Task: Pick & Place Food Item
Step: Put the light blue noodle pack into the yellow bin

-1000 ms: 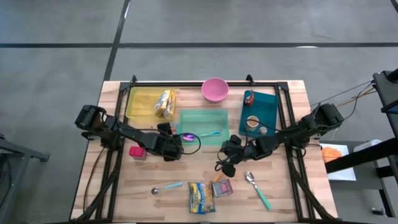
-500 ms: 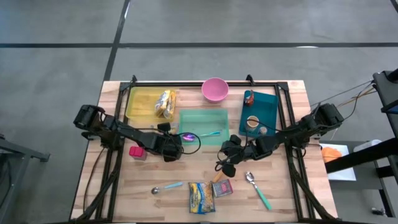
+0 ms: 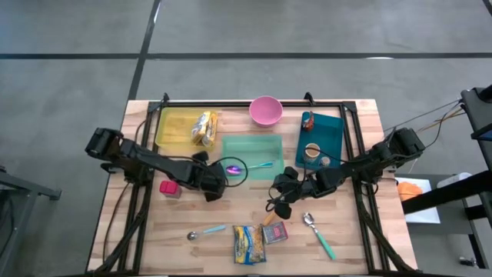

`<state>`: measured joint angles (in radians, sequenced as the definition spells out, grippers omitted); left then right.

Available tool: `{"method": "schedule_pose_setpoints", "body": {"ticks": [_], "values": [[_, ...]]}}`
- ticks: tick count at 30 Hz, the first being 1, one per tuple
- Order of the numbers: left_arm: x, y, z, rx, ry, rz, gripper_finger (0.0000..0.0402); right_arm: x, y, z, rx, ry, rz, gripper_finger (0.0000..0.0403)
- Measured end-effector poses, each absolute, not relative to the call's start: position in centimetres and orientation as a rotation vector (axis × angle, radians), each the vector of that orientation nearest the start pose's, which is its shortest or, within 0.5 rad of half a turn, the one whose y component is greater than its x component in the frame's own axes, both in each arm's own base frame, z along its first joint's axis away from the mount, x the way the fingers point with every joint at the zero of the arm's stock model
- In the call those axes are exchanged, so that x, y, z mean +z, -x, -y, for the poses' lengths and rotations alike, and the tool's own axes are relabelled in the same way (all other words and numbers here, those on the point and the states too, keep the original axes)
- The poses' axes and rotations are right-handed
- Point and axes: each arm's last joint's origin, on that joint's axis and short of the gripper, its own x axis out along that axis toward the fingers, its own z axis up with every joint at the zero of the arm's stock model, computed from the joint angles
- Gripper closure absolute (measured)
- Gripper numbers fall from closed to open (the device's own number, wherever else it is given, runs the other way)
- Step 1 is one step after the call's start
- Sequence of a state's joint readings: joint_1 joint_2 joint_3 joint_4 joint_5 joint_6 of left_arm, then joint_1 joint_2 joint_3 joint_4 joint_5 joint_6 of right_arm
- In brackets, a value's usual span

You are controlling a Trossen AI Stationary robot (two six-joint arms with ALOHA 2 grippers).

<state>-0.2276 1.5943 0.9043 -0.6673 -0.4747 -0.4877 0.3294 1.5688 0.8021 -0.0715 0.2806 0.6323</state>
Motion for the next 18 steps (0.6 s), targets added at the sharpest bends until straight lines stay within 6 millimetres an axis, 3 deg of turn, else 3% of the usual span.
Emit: {"method": "schedule_pose_setpoints", "body": {"ticks": [10, 18], "values": [[20.9, -25.7, 4.6, 0.548, 0.123, -1.037, 0.0390, 17.0, -28.8, -9.0, -0.206, -0.348, -0.776, 0.0108], [25.2, -23.2, 3.7, 0.639, 0.187, -0.811, 0.0391, 16.9, -28.8, -9.0, -0.207, -0.350, -0.777, 0.0108]]}}
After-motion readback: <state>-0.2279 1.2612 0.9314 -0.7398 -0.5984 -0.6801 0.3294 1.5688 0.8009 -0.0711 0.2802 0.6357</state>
